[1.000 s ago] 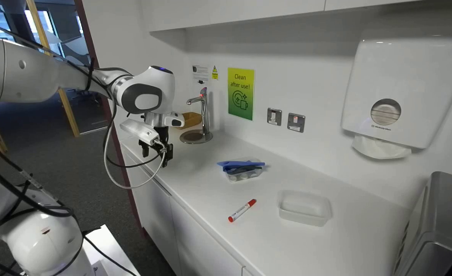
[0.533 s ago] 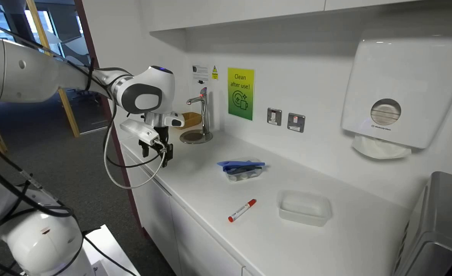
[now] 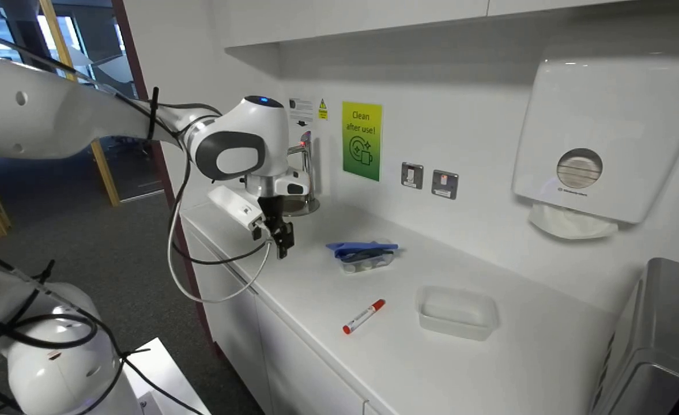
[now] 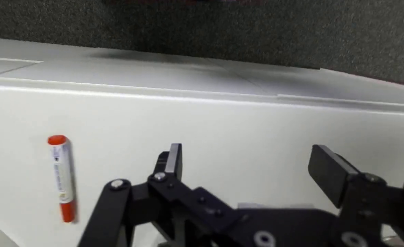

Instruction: Put the marker into the plastic bowl

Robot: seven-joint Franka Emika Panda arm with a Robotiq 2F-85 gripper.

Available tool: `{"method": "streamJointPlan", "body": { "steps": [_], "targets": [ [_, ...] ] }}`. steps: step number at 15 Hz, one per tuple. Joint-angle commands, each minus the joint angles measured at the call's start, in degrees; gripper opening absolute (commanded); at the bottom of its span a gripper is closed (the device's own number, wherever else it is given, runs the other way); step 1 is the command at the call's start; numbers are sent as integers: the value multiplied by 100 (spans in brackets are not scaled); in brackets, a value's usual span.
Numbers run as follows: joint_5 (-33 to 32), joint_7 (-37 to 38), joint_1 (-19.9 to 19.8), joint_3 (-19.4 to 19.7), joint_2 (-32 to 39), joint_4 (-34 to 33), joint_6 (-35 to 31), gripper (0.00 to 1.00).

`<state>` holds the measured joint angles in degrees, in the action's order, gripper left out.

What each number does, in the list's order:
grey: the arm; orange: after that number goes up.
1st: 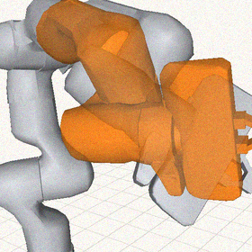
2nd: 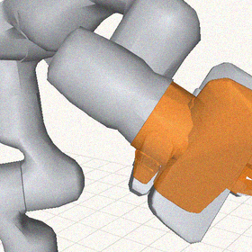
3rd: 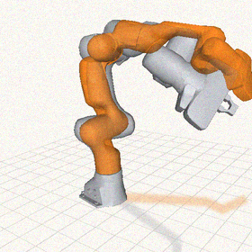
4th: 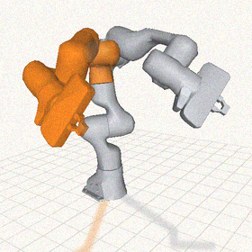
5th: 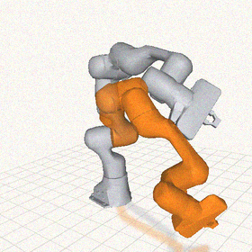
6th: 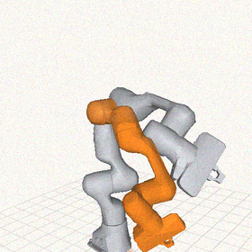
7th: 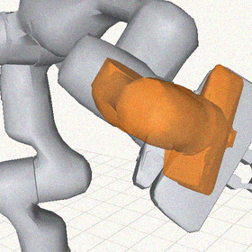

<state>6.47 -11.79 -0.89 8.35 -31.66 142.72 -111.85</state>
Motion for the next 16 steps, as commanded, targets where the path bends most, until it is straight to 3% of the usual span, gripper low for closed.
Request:
{"method": "streamJointPlan", "body": {
  "steps": [1,4,9,10,16],
  "targets": [
    [-124,-278,-442,492,390,-310,-182,100],
    [-196,-497,-640,773,882,-669,-266,100],
    [-924,-343,-804,665,1814,-1402,-595,100],
    [-685,-424,-770,714,1392,-1012,-540,100],
    [-697,-416,-771,686,1549,-1073,-545,100]
  ]
}}
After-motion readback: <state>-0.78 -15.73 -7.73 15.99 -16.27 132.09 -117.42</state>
